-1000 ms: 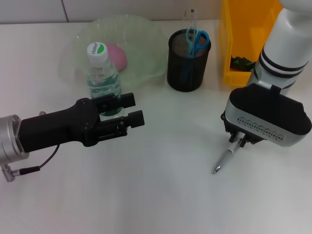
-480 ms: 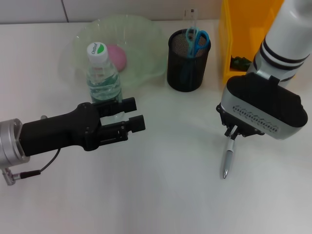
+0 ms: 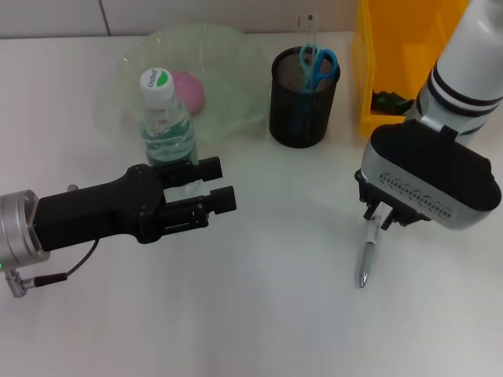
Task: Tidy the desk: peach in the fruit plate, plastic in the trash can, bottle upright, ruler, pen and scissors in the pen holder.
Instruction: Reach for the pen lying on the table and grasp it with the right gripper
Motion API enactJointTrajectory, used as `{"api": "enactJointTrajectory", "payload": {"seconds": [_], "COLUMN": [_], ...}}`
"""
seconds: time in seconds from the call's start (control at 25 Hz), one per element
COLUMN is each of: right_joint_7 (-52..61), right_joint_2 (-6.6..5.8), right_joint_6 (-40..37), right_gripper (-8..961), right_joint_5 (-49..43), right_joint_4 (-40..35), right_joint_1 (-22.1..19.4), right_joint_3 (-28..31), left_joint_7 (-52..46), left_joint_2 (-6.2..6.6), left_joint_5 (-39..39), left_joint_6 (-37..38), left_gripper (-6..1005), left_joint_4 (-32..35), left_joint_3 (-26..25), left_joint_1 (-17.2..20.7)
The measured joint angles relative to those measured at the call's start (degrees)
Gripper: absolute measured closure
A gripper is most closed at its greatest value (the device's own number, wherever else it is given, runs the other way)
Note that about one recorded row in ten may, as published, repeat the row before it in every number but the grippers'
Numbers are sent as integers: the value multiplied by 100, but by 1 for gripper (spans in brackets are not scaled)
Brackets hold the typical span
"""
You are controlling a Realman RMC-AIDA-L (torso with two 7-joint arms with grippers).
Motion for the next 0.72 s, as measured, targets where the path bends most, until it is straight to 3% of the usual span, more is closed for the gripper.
{"api": "enactJointTrajectory", "payload": {"seconds": [0.2,0.4,0.72], "right_joint_7": [21,5,-32], "right_joint_2": [11,14,24], "right_joint_6": [-39,-8,109], "right_gripper": [806,571,536], "right_joint_5": [5,35,54], "right_joint_4": [-100,-128,-88], "right_joint_1": [-74,-79,-81], "right_joint_3": [-243,-366,-528], "left_joint_7": [1,1,3], "left_joint_2": [-5,-13,-13], "left_joint_5": [0,0,0], "left_joint_6": [6,6,-7], "left_gripper": [289,289,289], "left_joint_4": [-9,-10,-10], "left_joint_3": [0,0,-1], "left_joint_1": [10,6,-1]}}
